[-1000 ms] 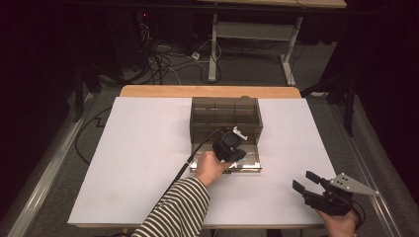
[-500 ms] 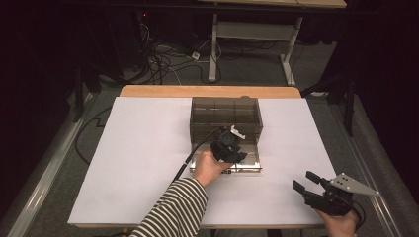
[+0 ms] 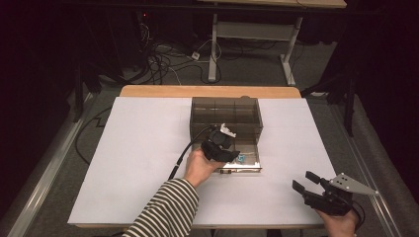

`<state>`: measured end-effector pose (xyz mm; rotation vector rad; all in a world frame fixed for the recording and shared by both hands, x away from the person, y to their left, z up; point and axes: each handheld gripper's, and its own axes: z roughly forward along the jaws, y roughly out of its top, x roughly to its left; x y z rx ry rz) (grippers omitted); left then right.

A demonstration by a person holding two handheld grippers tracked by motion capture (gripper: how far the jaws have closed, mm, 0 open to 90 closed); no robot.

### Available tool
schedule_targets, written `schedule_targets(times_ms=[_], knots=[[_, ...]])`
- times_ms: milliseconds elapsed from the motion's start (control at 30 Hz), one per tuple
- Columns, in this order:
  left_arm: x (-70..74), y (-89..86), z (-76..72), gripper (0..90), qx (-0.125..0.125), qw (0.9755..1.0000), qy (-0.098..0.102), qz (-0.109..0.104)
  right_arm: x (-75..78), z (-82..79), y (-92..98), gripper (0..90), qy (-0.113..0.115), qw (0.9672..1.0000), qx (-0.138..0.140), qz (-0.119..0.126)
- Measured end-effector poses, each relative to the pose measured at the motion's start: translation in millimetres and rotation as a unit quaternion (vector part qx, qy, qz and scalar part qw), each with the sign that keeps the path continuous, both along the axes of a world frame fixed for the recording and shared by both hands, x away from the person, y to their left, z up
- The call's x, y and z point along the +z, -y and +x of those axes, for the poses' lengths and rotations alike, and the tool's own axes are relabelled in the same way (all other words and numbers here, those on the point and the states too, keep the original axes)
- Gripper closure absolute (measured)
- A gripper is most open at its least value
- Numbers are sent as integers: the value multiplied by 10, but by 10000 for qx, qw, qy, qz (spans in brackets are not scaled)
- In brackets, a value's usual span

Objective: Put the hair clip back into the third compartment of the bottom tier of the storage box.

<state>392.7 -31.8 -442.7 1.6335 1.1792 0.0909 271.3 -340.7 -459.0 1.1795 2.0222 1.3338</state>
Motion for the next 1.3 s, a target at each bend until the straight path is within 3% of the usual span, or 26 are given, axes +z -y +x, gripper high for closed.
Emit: schedule_targets(times_ms=[1300], knots=[[154, -625, -165, 477, 435, 9978, 364, -342, -3, 2, -4, 340, -23, 10000, -13, -7]])
